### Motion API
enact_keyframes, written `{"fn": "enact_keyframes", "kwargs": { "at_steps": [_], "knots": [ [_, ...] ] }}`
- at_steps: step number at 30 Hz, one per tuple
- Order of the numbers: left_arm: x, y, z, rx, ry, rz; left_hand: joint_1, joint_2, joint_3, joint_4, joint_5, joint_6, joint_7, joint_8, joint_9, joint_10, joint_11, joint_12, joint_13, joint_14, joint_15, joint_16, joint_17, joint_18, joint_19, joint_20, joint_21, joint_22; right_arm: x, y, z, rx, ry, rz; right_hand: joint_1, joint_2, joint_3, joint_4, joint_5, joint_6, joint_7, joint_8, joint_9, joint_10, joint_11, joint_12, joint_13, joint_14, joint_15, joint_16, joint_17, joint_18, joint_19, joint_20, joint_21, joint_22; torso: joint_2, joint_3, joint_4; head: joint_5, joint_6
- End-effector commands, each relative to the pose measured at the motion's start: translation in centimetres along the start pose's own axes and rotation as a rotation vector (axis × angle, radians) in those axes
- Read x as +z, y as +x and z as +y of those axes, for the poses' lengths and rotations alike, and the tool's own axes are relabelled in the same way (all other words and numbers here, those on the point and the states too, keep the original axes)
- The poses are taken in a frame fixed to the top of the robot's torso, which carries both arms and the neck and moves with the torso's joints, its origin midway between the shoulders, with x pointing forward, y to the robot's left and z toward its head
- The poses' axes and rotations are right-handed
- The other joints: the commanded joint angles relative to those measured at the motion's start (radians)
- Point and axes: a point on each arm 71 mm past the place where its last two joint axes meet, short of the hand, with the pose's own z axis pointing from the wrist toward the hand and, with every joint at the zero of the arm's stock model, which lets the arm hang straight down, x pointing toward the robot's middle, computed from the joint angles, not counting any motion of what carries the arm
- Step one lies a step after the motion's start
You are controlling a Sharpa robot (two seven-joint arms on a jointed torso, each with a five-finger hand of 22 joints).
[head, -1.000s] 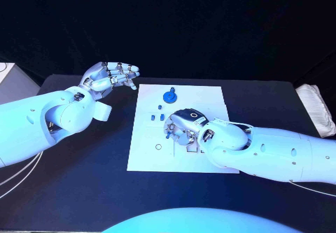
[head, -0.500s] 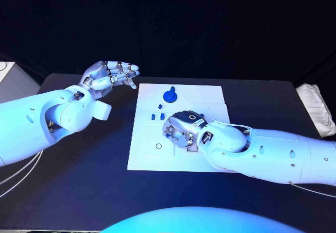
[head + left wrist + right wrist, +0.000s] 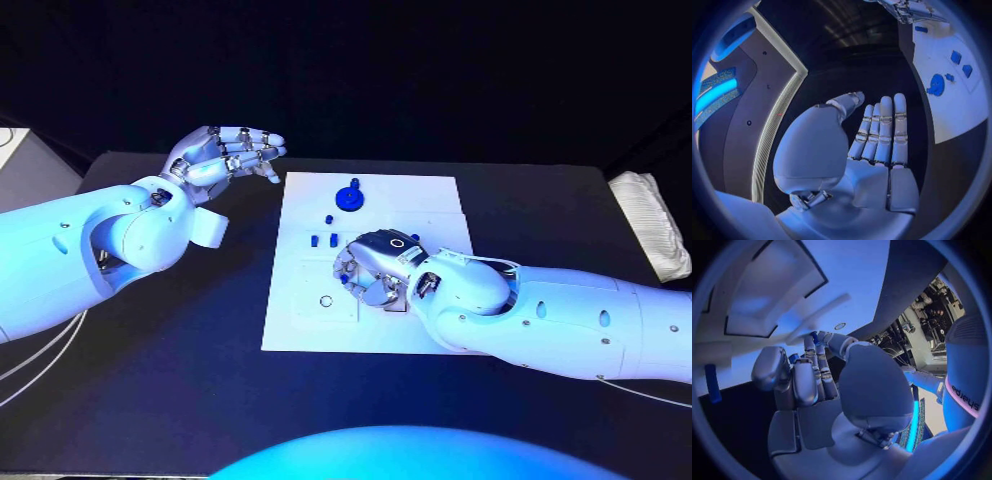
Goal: Assemble the parts on the task board
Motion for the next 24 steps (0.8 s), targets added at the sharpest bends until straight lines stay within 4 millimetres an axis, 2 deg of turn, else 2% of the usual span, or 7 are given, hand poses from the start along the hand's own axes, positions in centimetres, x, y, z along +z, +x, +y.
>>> {"fn": "enact_keyframes", "kwargs": {
  "at_steps": [1, 3, 5, 9, 18, 24],
  "knots": [
    [0.0, 0.1, -0.1, -0.012, 0.003, 0.011, 0.007, -0.001, -0.004, -0.001, 0.0, -0.006, -0.001, -0.006, -0.002, -0.005, 0.003, -0.005, -0.001, 0.002, 0.002, -0.007, -0.001, 0.012, 0.007, 0.001, -0.004, -0.001, -0.2, 0.3, -0.1, 0.014, 0.0, -0.001, 0.007, -0.018, -0.018, 0.0, -0.007, -0.032, 0.005, -0.022, -0.01, -0.047, 0.008, 0.003, -0.015, -0.024, 0.008, -0.043, -0.056, 0.024, -0.033, 0.008, -0.087, -0.052, 0.0, 0.0, -0.0001, -0.001, 0.001],
    [0.0, 0.1, -0.1, -0.012, 0.003, 0.011, 0.007, -0.001, -0.004, -0.001, 0.0, -0.006, -0.001, -0.006, -0.002, -0.005, 0.003, -0.005, -0.001, 0.002, 0.002, -0.007, -0.001, 0.012, 0.007, 0.001, -0.004, -0.001, -0.3, 0.2, -0.3, 0.019, 0.007, -0.018, 0.015, -0.018, -0.038, -0.002, -0.009, -0.045, 0.009, -0.033, -0.014, -0.081, 0.013, 0.007, -0.023, -0.051, 0.013, -0.077, -0.1, 0.037, -0.064, 0.013, -0.168, -0.1, 0.0, 0.0, 0.0008, -0.003, 0.002],
    [0.0, 0.1, -0.1, -0.012, 0.002, 0.011, 0.007, -0.001, -0.004, -0.001, 0.0, -0.006, -0.001, -0.006, -0.002, -0.005, 0.003, -0.005, -0.001, 0.002, 0.002, -0.007, -0.001, 0.012, 0.007, 0.001, -0.004, -0.001, -0.5, 0.0, -0.4, 0.024, 0.013, -0.039, 0.028, -0.017, -0.07, -0.003, -0.009, -0.06, 0.007, -0.046, -0.02, -0.109, 0.016, 0.021, -0.029, -0.066, 0.016, -0.087, -0.122, 0.044, -0.076, 0.017, -0.209, -0.124, -0.001, 0.0, 0.001, -0.005, 0.004],
    [0.0, 0.1, 0.0, -0.011, 0.002, 0.011, 0.007, -0.001, -0.004, -0.001, 0.0, -0.006, -0.001, -0.006, -0.002, -0.005, 0.003, -0.005, -0.001, 0.002, 0.002, -0.007, -0.001, 0.012, 0.007, 0.001, -0.004, -0.001, -1.1, -0.4, -0.7, 0.033, 0.021, -0.062, 0.035, -0.017, -0.094, -0.001, -0.008, -0.061, 0.005, -0.05, -0.023, -0.12, 0.016, 0.035, -0.03, -0.07, 0.016, -0.082, -0.125, 0.044, -0.076, 0.019, -0.215, -0.128, -0.001, 0.0001, 0.0, -0.005, 0.006],
    [0.0, 0.0, 0.0, -0.011, 0.0, 0.01, 0.007, -0.001, -0.005, -0.002, 0.0, -0.006, -0.001, -0.007, -0.002, -0.006, 0.003, -0.006, -0.001, 0.002, 0.002, -0.008, -0.001, 0.012, 0.007, 0.001, -0.005, -0.001, -3.1, -3.3, -2.5, 0.044, 0.06, -0.111, 0.045, -0.013, -0.128, 0.01, 0.0, -0.053, 0.002, -0.055, -0.028, -0.114, 0.011, 0.079, -0.028, -0.042, 0.011, -0.027, -0.078, 0.031, -0.038, 0.016, -0.139, -0.083, -0.002, -0.0004, -0.0008, -0.014, 0.016],
    [0.0, 0.0, 0.0, -0.012, 0.0, 0.011, 0.007, -0.001, -0.005, -0.002, 0.0, -0.006, -0.001, -0.007, -0.002, -0.006, 0.003, -0.006, -0.001, 0.002, 0.002, -0.008, -0.001, 0.012, 0.007, 0.001, -0.005, -0.001, -4.3, -6.1, -4.9, 0.03, 0.104, -0.123, 0.053, -0.01, -0.127, 0.015, 0.005, -0.042, -0.001, -0.056, -0.031, -0.105, 0.005, 0.11, -0.028, -0.006, 0.006, 0.031, -0.015, 0.014, 0.005, 0.011, -0.038, -0.022, -0.002, -0.0002, -0.0025, -0.022, 0.024]
  ]
}}
